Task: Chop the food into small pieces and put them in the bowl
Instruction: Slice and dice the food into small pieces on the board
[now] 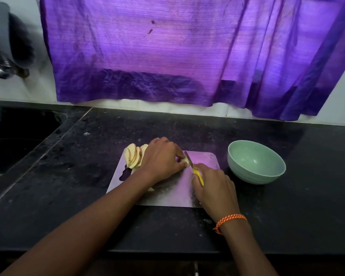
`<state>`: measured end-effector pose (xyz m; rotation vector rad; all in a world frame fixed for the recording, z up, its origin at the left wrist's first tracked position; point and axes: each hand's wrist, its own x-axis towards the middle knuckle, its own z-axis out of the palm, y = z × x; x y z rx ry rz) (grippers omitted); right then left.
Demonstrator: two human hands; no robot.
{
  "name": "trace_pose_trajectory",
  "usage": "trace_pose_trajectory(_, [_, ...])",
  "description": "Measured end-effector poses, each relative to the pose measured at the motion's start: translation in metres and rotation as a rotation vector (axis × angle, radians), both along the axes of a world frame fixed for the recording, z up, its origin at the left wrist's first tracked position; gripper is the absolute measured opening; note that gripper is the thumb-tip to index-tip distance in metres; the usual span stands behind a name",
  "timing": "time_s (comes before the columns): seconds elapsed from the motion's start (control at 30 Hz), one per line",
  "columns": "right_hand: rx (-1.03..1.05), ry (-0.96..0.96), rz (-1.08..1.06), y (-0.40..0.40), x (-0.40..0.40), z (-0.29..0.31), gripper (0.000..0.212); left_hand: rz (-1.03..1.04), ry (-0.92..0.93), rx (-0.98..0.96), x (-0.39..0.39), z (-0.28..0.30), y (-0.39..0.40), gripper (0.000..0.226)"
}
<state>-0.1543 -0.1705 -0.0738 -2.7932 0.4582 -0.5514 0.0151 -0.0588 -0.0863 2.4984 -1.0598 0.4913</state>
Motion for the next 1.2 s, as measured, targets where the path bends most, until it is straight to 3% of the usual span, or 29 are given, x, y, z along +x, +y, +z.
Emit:
trace_pose_trajectory(0.37, [0.006,-0.025,0.001,0.006,-0.04,-0.004,0.031,0.095,-0.064,-0.018,-0.006,-0.005,0.001,0.028])
trace_pose_trajectory(0.6, [0.034,-0.168,-0.048,0.004,-0.027,-0.005,0.036,0.072,-0.009,-0.087,-0.003,-0.003,0.002,0.032])
trace_pose_trajectory(1.2, [-0.062,-0.021,0.016,0.003,0.015,-0.007,0.027,0.084,-0.037,-0.065,-0.006,0.0,0.003,0.019])
